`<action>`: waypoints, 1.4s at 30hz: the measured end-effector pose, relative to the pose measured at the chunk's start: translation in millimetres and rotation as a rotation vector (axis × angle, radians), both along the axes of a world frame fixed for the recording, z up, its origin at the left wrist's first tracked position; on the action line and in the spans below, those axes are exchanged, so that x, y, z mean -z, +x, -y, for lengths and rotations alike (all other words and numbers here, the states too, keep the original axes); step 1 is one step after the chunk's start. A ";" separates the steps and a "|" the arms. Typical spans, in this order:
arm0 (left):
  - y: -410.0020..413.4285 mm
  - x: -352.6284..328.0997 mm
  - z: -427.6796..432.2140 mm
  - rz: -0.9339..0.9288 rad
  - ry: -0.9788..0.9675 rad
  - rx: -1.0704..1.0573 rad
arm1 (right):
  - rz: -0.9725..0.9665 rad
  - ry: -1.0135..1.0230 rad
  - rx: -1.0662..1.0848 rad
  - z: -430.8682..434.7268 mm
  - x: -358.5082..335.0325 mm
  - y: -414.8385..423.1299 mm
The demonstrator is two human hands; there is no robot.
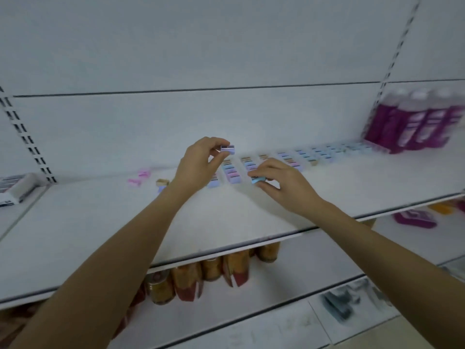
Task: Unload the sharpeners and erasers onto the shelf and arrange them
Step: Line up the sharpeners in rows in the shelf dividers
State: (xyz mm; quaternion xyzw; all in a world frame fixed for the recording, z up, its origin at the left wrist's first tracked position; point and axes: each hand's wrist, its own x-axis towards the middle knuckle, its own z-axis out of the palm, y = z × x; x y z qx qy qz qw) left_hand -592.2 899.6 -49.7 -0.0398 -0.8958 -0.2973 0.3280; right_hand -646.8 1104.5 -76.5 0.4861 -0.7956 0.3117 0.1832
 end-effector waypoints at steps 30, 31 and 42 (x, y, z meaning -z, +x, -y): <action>-234.7 -13.5 -182.5 0.120 -0.174 0.066 | 0.039 0.016 0.219 -210.3 -2.0 -224.7; -238.0 -13.6 -185.8 0.131 -0.176 0.051 | 0.049 0.031 0.200 -210.4 -3.8 -232.6; -253.4 5.1 -236.6 0.160 -0.093 -0.184 | 0.087 0.064 -0.039 -213.4 -7.1 -301.1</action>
